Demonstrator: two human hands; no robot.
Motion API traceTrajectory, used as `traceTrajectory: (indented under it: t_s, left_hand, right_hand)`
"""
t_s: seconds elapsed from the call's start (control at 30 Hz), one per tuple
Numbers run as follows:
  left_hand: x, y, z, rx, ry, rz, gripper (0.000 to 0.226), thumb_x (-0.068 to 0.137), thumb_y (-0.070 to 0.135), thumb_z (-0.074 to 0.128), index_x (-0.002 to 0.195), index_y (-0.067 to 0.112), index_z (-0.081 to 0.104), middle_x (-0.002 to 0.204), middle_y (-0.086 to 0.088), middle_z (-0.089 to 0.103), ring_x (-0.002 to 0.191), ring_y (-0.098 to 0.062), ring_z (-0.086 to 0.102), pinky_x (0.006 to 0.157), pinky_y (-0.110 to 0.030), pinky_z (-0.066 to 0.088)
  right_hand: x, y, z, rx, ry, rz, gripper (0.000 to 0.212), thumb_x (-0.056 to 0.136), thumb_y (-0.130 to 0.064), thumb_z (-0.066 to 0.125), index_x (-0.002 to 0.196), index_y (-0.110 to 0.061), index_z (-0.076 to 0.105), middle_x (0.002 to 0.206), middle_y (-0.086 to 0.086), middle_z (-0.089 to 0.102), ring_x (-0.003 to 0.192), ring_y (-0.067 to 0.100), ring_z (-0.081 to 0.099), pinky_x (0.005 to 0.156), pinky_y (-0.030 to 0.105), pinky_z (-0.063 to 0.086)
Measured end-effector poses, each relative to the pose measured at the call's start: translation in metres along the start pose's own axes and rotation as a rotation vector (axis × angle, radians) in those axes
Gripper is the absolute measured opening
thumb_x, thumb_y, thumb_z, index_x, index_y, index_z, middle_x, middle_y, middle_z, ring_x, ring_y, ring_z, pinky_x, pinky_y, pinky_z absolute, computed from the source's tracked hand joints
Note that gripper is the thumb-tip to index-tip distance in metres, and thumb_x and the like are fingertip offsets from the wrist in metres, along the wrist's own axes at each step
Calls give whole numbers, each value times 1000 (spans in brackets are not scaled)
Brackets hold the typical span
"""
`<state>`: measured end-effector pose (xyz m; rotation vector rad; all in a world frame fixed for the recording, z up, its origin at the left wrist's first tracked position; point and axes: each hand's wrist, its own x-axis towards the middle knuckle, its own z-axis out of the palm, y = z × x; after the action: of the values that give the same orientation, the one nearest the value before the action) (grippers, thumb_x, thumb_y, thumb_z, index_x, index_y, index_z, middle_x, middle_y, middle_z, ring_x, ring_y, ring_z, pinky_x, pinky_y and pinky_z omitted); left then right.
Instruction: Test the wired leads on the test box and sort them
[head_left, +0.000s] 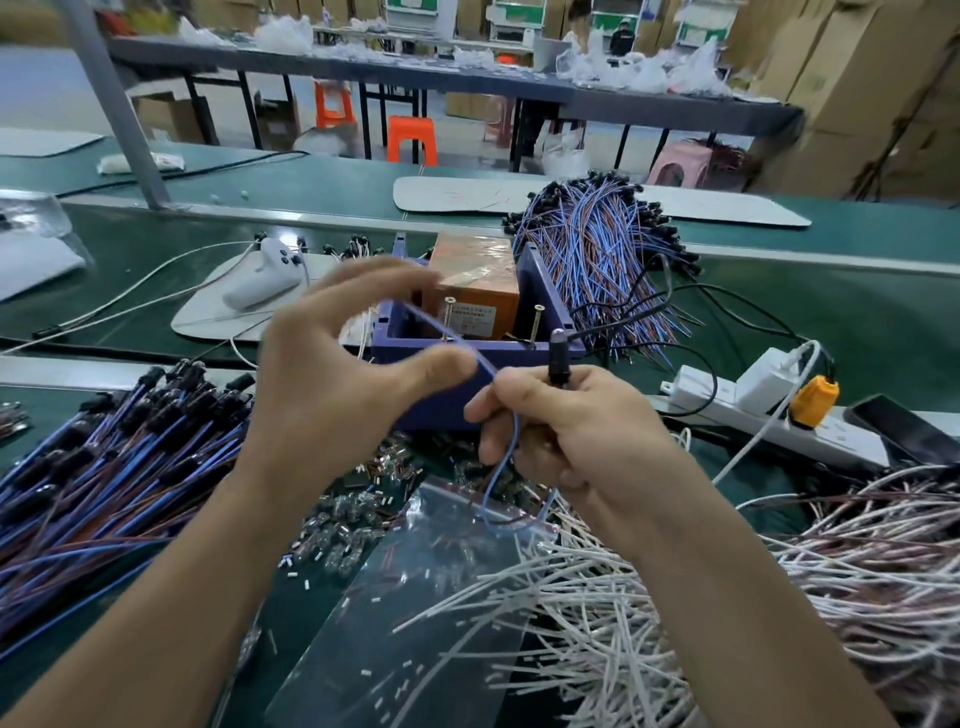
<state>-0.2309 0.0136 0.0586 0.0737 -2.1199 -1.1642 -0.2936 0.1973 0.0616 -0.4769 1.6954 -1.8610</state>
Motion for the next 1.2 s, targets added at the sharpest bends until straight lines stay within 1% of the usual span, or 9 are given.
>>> traceTrajectory:
  t_s: [0.1,0.23,0.4,0.53,0.63,0.8,0.9,1.07,1.2]
  left_hand:
    - [1,3,13,-152,254,-214,23,74,53,80,96,46,76,101,21,76,95,3,70,88,-23,57]
    - [0,15,28,-418,50,-475,11,70,43,84,77,35,83,71,8,76,59,0,63,56,-13,50]
    - [-2,18,27,-517,-110,-597,17,60,31,81,73,20,84,63,-7,70,54,-10,60,53,-19,52]
    - [2,16,22,-283,-156,-629,9,73,17,86,69,24,84,70,-4,77,69,-9,68,69,-23,51]
    - [1,16,20,-169,-248,-629,15,80,19,83,68,27,83,64,0,74,58,-3,62,71,-28,46]
    - [-3,18,25,-69,-392,-546,18,82,37,82,65,37,81,58,7,70,50,0,53,51,-11,40]
    - [-4,19,26,-63,-418,-538,14,80,41,83,66,39,81,61,9,72,53,2,57,57,-14,42]
    - [-1,22,22,-142,-336,-626,16,90,20,77,75,24,83,76,3,79,70,-10,75,54,-11,47]
    - [2,26,15,-14,-246,-613,21,92,15,73,72,17,80,67,1,77,58,-12,73,54,-18,49]
  right_hand:
    - [-1,-3,-6,76,20,-8,37,102,-14,55,74,-7,78,66,20,68,33,5,32,36,12,24]
    - [0,1,-1,100,-15,3,33,103,-13,54,81,-7,78,71,21,70,33,4,31,36,13,24]
    - [1,5,5,-21,12,18,25,97,-9,64,76,-7,77,72,18,74,35,2,48,36,11,33]
    - [3,13,5,-161,148,-56,13,85,-18,79,74,-12,79,72,7,75,51,1,60,50,10,41]
    - [4,11,4,-157,225,-86,7,79,-3,79,79,-10,80,73,6,75,60,6,66,52,12,46]
    - [4,6,2,34,264,-39,20,87,0,69,71,-8,79,64,8,61,39,5,36,40,16,29]
    - [4,6,5,82,285,-62,17,88,2,71,72,-3,76,59,5,66,37,2,42,40,12,34]
    - [5,3,2,150,364,-84,24,90,-2,69,68,-8,76,63,4,67,36,1,42,39,11,31]
    - [6,2,-4,137,483,-33,24,92,-8,69,70,-10,75,64,6,70,36,6,33,37,15,28]
